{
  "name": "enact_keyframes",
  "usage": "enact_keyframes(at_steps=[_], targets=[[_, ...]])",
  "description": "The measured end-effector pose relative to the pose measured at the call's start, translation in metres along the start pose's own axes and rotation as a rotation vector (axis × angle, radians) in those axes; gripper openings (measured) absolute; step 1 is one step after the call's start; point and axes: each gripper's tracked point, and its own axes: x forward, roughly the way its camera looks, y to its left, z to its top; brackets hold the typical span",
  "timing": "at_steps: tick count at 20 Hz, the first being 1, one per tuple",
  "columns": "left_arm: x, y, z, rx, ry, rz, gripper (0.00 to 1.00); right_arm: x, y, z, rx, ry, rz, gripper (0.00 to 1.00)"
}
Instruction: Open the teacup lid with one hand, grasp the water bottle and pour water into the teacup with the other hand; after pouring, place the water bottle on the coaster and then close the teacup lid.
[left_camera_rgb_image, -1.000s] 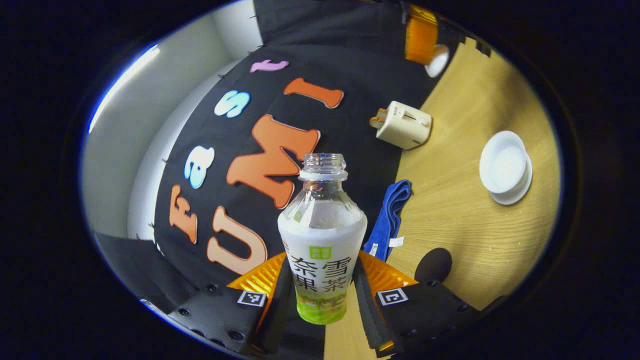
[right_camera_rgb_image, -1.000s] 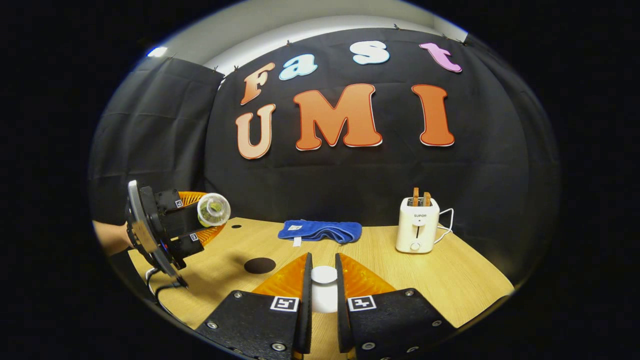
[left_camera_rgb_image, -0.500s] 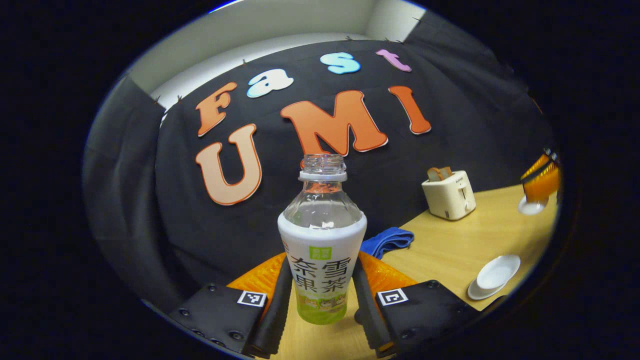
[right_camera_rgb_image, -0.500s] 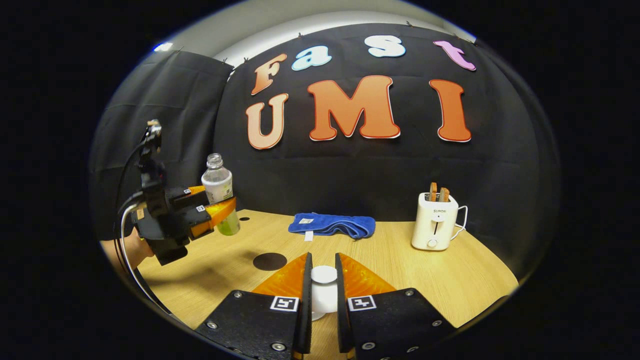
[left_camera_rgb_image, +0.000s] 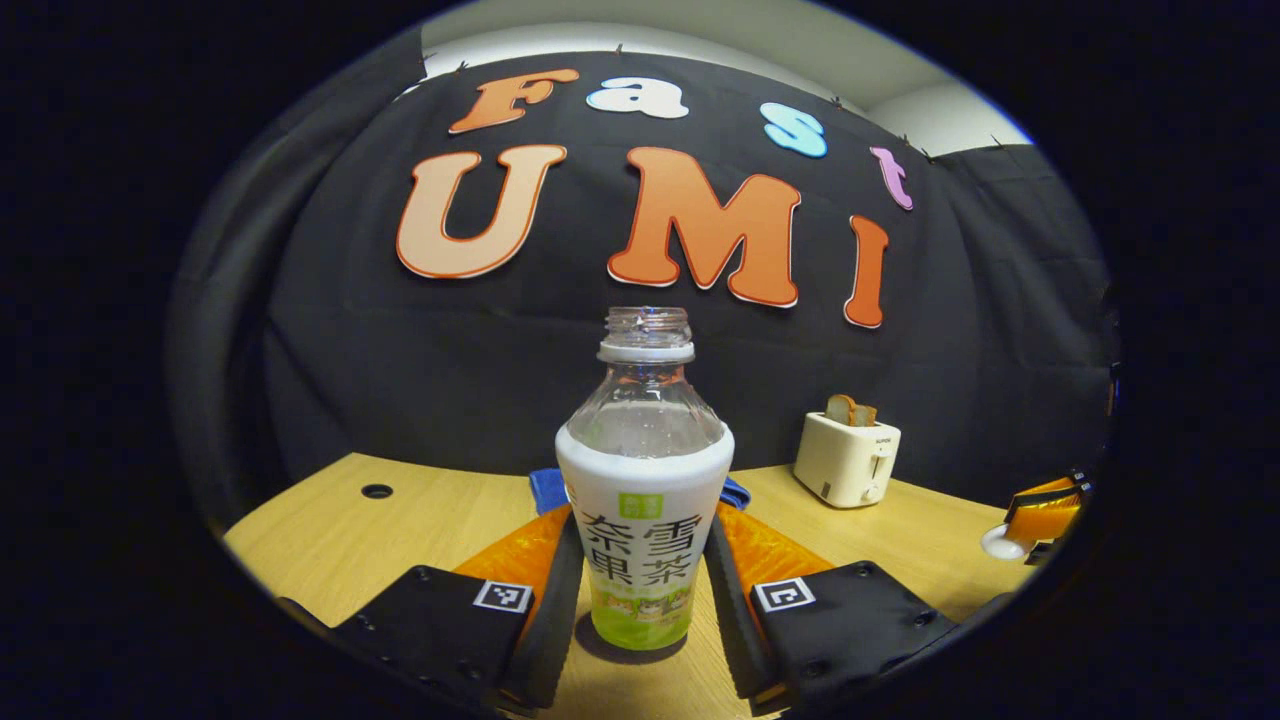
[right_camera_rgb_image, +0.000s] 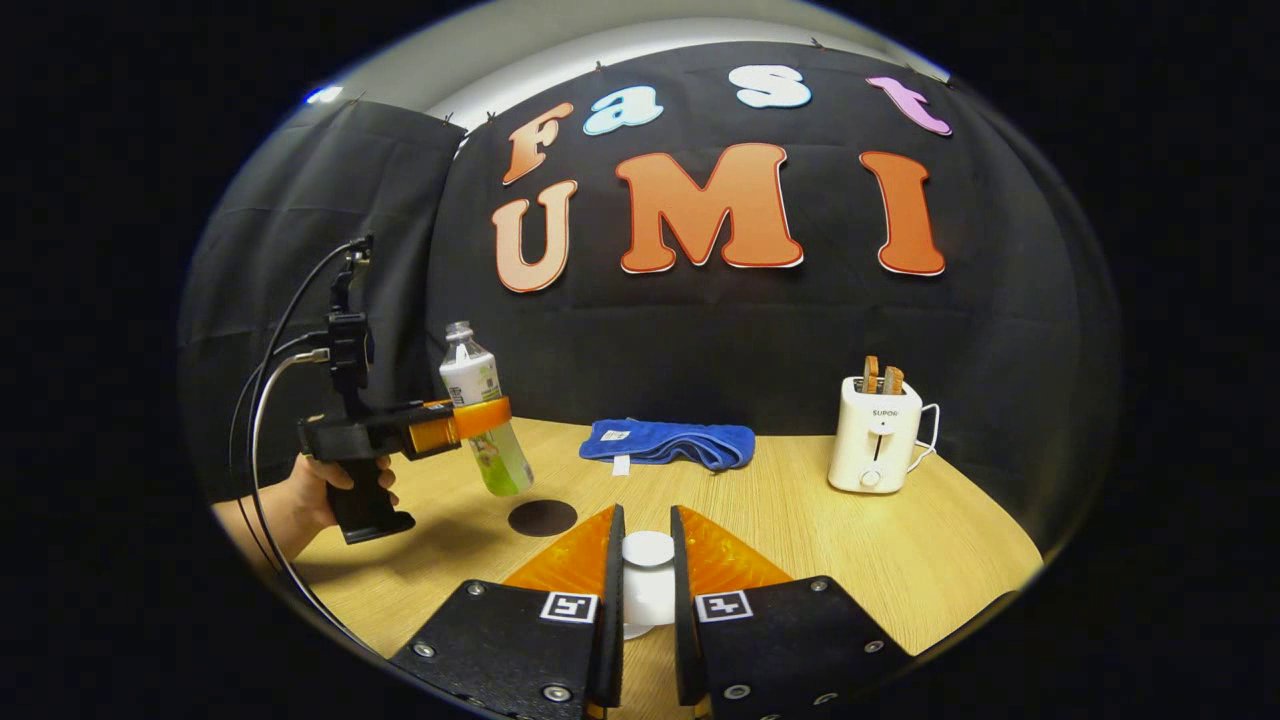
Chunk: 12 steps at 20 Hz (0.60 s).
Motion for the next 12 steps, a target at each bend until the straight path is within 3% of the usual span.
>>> enact_keyframes(at_steps=[4,12], targets=[[0.017,-0.001,-0.017,-0.024,0.025,0.012,0.66,0.001,0.003,-0.004,-0.001,0.007,0.005,0.22],[0.037,0.003,-0.050,0.055,0.112,0.047,0.66,0.005,0.012,-0.013,-0.008,0.023,0.023,0.22]])
